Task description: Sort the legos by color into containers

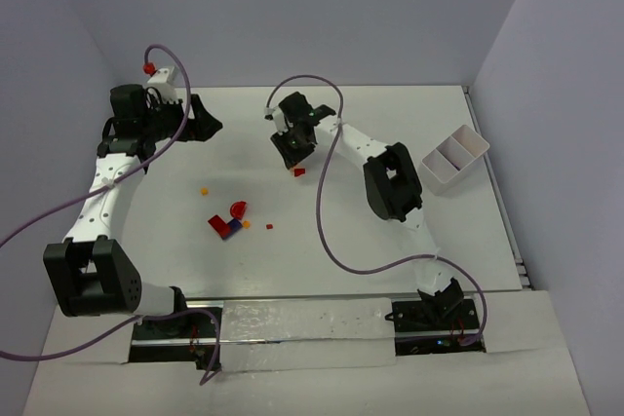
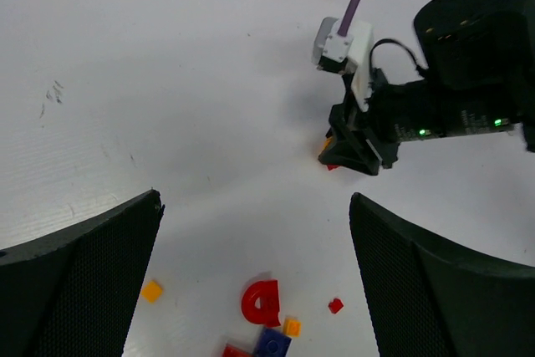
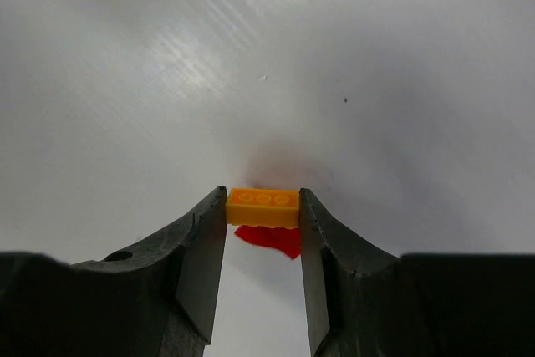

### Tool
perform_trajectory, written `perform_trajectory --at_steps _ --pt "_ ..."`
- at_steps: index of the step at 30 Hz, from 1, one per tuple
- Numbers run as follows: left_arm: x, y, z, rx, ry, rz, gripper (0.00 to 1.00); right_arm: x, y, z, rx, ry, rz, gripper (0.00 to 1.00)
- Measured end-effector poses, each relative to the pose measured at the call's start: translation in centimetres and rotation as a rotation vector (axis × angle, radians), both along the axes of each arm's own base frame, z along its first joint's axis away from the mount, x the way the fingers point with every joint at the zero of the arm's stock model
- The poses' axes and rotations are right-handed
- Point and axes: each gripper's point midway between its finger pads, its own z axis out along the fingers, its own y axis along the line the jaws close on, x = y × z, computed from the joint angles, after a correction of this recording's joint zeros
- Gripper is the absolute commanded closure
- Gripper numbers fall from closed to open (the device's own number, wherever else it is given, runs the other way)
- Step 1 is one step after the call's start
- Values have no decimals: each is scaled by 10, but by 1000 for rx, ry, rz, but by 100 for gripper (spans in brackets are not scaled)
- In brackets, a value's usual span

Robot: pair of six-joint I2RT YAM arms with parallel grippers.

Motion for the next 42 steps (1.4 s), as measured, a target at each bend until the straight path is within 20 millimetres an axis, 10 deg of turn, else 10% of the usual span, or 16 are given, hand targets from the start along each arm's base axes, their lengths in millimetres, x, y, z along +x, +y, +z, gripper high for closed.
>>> perform_trajectory --at_steps 3,8,12,15,18,25,42 --pt "-3 -1 -2 25 -9 -34 1 -6 -8 32 23 -11 -5 100" --pt "-7 -2 -8 70 -21 -77 1 1 -53 151 127 -160 -52 100" --pt "-8 -2 -12 93 -24 -90 1 24 -166 245 157 -354 -232 100" --pt "-10 -4 -17 107 -19 -93 1 26 -279 274 72 -447 -431 100" --pt "-12 -13 -20 119 -16 -105 1 10 -359 267 -45 -430 -562 100" --pt "-14 -26 -21 125 -13 -120 1 -19 -449 232 -207 -310 -711 100" --pt "-8 -20 -20 133 -13 -66 1 -14 -468 153 -281 -98 -852 100"
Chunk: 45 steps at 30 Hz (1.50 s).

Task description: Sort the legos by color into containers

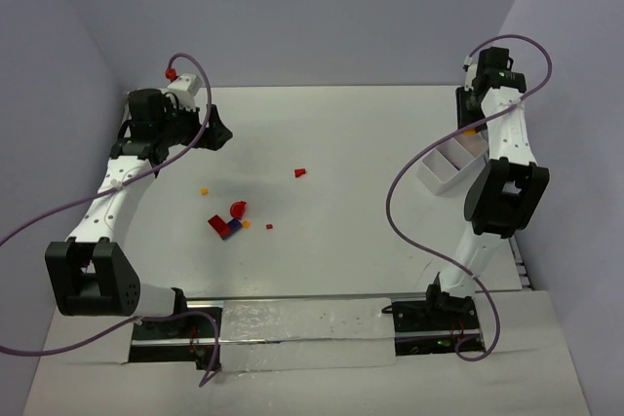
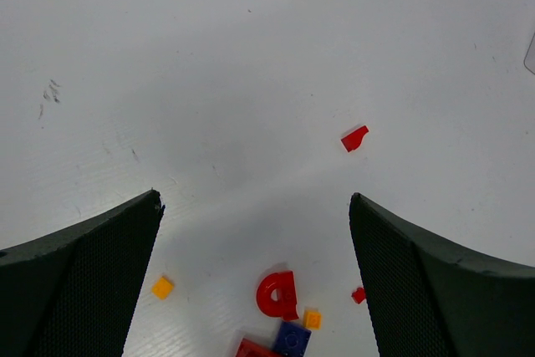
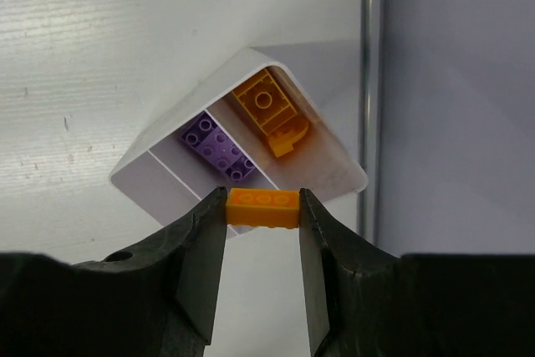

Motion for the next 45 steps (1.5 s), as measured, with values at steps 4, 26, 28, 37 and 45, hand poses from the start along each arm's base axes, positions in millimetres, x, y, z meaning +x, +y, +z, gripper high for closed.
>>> perform_trajectory --at_steps 4,26,28,37,45 --pt "1 0 0 -3 -3 4 1 2 2 -10 31 8 -52 100" --pt "2 2 -1 0 1 22 1 4 -20 -38 -38 21 -233 86" --pt "2 3 -1 1 1 22 1 5 -22 -37 -48 15 -238 85" --pt "2 3 -1 1 1 23 1 9 -29 -34 -70 -9 -253 59" --pt "2 3 -1 2 1 22 1 10 -28 -34 -68 -12 -251 39"
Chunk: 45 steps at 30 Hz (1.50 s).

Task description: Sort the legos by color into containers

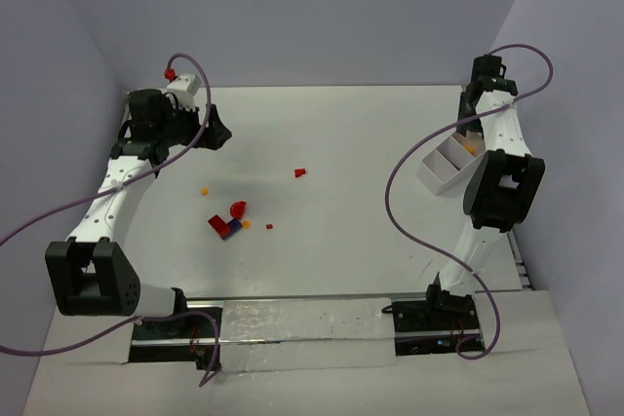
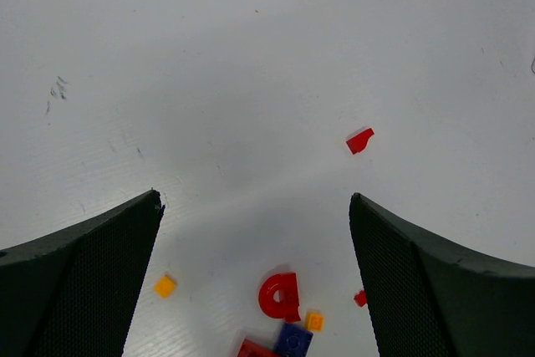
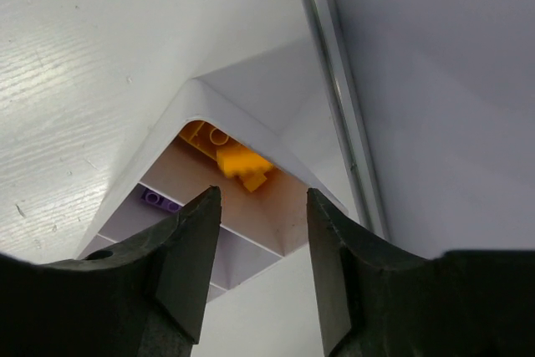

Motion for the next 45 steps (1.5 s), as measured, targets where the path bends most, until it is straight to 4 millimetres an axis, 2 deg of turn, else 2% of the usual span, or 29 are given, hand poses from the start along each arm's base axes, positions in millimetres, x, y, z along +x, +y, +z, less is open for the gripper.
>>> perform_trajectory --at_steps 6,8,9,12,13,15,21,24,27,32,39,45 --pt "-1 0 -1 19 -8 -18 1 0 2 0 8 1 10 37" --pt "-5 -3 -3 36 -13 -62 1 0 6 -1 29 2 23 33" --pt "-9 -5 -4 48 -17 -98 3 0 9 0 43 -1 33 23" --pt "-26 -15 -7 84 -31 -238 10 -4 23 10 87 -19 79 4" --pt "-32 -18 -10 99 -32 -287 11 -5 29 18 101 -36 98 1" --pt "-51 -24 -21 130 -8 -399 13 -7 45 40 133 -91 143 0" --pt "-120 -44 -75 249 37 -779 13 -18 97 105 235 -266 304 0" --pt "-152 -48 -107 299 31 -944 14 -27 116 113 283 -294 359 0" --pt "-174 -51 -127 358 -2 -1085 15 -34 130 101 332 -264 389 0" --pt "-173 -54 -142 442 -82 -1223 16 -43 144 75 392 -192 408 0" --pt "-159 -48 -178 504 -68 -1353 25 -46 160 71 414 -171 445 0" --pt "-138 -53 -190 531 -74 -1401 28 -50 163 63 423 -148 448 0"
